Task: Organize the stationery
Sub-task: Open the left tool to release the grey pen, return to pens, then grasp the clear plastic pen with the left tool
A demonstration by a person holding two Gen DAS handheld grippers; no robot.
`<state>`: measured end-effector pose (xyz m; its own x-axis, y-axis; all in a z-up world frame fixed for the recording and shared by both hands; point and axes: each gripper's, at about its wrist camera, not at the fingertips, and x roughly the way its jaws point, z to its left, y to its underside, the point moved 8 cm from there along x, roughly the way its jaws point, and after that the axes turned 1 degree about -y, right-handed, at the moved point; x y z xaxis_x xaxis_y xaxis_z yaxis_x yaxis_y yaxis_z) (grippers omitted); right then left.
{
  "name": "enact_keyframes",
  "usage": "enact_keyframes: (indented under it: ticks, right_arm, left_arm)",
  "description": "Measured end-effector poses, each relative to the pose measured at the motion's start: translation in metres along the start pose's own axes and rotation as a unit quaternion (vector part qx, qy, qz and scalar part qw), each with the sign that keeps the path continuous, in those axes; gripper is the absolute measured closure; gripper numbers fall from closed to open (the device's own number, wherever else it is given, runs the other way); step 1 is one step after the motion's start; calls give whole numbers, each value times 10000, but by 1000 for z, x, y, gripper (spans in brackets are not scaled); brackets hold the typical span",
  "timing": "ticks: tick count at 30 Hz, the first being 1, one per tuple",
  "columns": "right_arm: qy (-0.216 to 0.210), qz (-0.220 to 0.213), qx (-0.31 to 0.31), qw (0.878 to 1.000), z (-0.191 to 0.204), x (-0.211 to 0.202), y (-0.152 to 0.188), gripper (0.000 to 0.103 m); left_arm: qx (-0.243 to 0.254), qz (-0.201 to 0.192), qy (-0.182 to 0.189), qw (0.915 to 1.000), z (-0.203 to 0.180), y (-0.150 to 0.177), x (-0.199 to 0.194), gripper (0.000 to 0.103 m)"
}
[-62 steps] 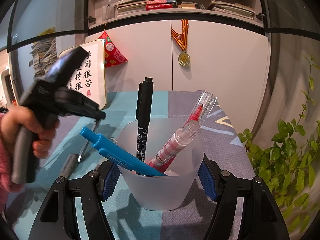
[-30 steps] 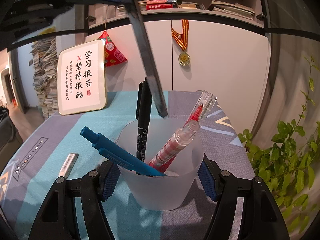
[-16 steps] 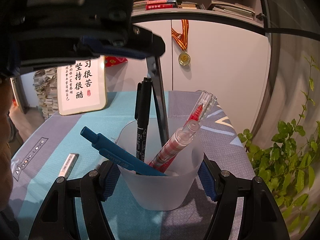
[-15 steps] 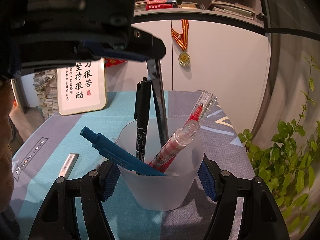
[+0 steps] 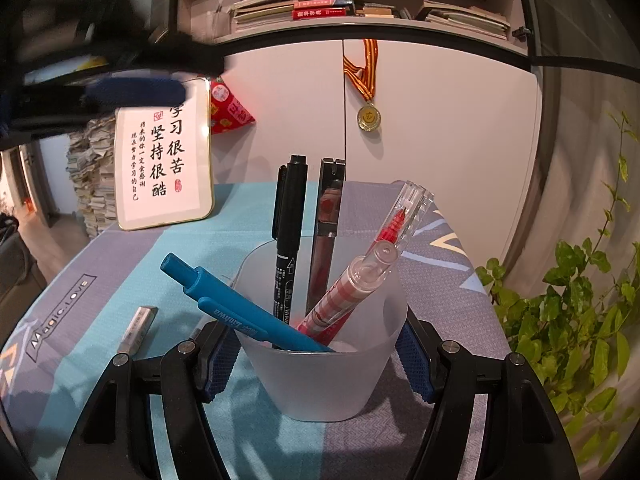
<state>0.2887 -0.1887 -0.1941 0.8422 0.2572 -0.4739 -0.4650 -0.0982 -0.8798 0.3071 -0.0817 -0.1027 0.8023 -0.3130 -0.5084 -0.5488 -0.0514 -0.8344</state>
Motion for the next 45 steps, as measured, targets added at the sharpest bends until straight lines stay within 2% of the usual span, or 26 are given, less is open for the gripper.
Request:
enact_keyframes:
  ticks: [4, 9, 16, 21, 22, 23, 26, 31, 34, 38, 42, 43, 45]
  right_arm:
    - [0, 1, 0, 10000, 0, 0, 0, 32]
    - [-3, 0, 2, 10000, 0, 0, 0, 32]
    - [-6, 0, 7, 10000, 0, 0, 0, 32]
    - [-3, 1, 1, 10000, 0, 0, 0, 32]
    - [-3, 2, 1, 10000, 0, 0, 0, 32]
    - [-5, 4, 2, 10000, 0, 0, 0, 32]
    - [0, 1, -1, 10000, 0, 0, 0, 32]
    - [-3, 0, 1, 10000, 0, 0, 0, 32]
    - [-4, 1, 2, 10000, 0, 0, 0, 32]
    - [-5, 0, 4, 10000, 0, 0, 0, 32]
    - [-5, 1, 3, 10000, 0, 0, 0, 32]
    - [-6, 1, 4, 10000, 0, 0, 0, 32]
    - [-7, 1, 6, 10000, 0, 0, 0, 32]
  left_arm:
    - [-159, 574, -398, 9974, 33, 31, 25, 72]
    - [60, 1350, -544, 9893, 34, 77, 61, 72]
    - [396, 1781, -738, 9804, 32, 111, 90, 73]
    - [414, 1750, -686, 9813, 35, 113, 93, 72]
    - [425, 1747, -715, 9811, 36, 113, 93, 77]
    - [439, 1784, -785, 9798, 38, 114, 94, 93]
    - [274, 1995, -771, 9765, 46, 118, 94, 96]
    - [137, 2028, -835, 9755, 58, 123, 79, 96]
    - [-217, 2248, -704, 9716, 61, 132, 63, 96]
    - [-335, 2475, -577, 9666, 50, 142, 48, 96]
    - [-86, 2197, -831, 9720, 47, 126, 49, 88]
    - [-63, 2130, -870, 9732, 47, 119, 55, 82]
    - [-56, 2053, -926, 9743, 49, 106, 69, 81]
